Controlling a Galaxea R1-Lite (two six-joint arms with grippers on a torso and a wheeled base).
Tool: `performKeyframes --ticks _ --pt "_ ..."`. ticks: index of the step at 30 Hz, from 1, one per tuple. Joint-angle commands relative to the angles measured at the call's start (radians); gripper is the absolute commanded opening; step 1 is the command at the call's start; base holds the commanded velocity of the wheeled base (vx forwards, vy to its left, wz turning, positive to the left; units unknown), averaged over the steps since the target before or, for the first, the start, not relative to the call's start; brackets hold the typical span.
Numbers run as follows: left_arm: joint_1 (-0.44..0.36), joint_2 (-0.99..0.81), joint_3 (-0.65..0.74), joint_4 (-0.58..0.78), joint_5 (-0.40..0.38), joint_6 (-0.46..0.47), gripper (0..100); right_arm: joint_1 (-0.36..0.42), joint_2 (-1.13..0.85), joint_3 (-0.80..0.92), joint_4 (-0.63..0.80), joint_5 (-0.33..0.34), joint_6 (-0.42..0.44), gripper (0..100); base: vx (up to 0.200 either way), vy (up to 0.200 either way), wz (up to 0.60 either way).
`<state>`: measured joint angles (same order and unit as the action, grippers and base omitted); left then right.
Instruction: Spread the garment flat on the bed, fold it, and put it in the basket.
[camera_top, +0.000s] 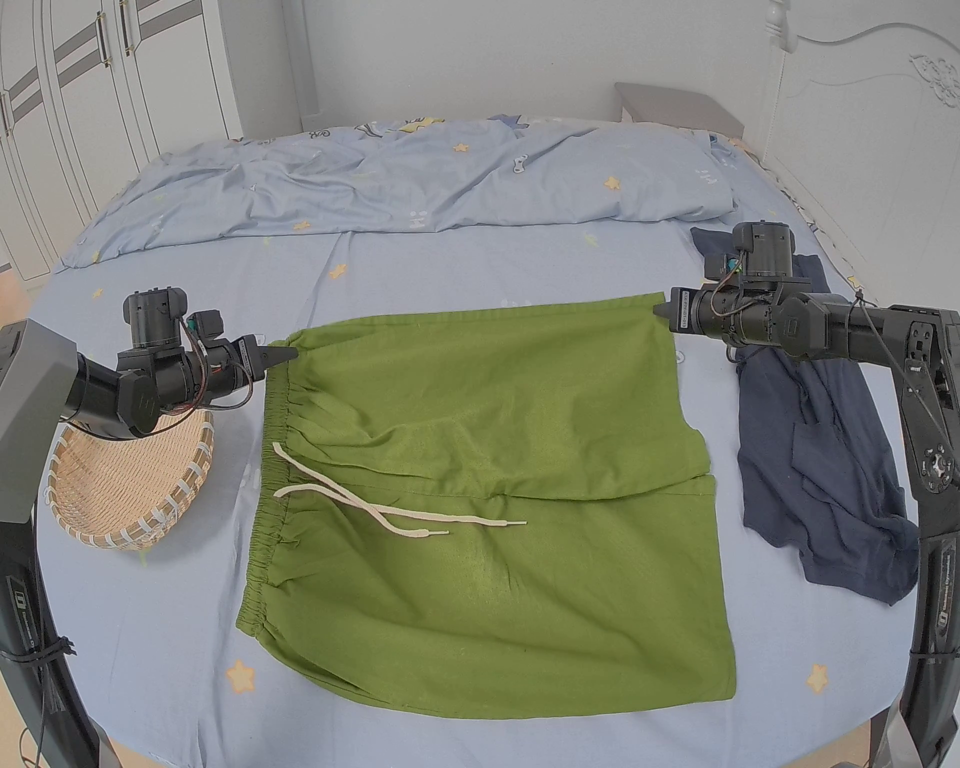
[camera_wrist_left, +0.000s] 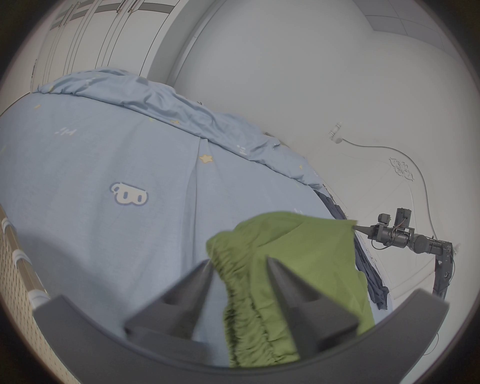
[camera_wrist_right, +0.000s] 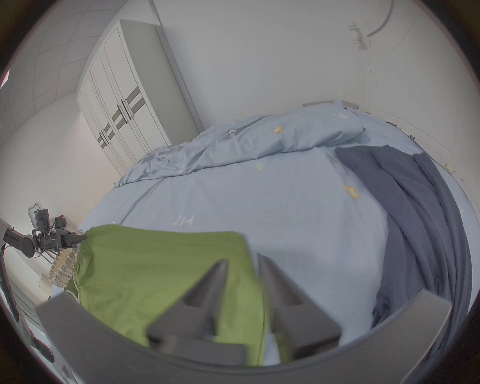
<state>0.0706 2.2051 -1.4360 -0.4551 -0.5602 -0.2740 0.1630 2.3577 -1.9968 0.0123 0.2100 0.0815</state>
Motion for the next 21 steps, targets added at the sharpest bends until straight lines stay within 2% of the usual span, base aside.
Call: performKeyframes --ticks 1,13,18,19,20,21 --pt "-0.002 0.018 -0.008 -0.002 -0.003 0.001 100 0.007 0.025 -0.003 0.008 0.005 0.004 100 0.000 0.000 0.00" --pt "-0.006 -0.059 0.042 -0.030 -0.003 0.003 100 0.001 -0.031 -0.003 0.034 0.005 0.026 100 0.000 0.000 0.00" --pt "-0.006 -0.242 0.175 -0.051 -0.004 -0.002 100 -0.002 -0.222 0.131 0.087 0.002 0.127 100 0.000 0.000 0.00" --pt "-0.008 -0.306 0.241 -0.050 -0.004 -0.016 100 0.001 -0.307 0.225 0.100 0.005 0.195 100 0.000 0.000 0.00" --pt "-0.008 -0.332 0.270 -0.050 -0.004 -0.024 100 0.001 -0.337 0.263 0.101 0.005 0.216 100 0.000 0.000 0.00" --pt "-0.008 -0.389 0.351 -0.053 -0.006 -0.050 100 0.001 -0.410 0.372 0.092 0.005 0.264 100 0.000 0.000 0.00"
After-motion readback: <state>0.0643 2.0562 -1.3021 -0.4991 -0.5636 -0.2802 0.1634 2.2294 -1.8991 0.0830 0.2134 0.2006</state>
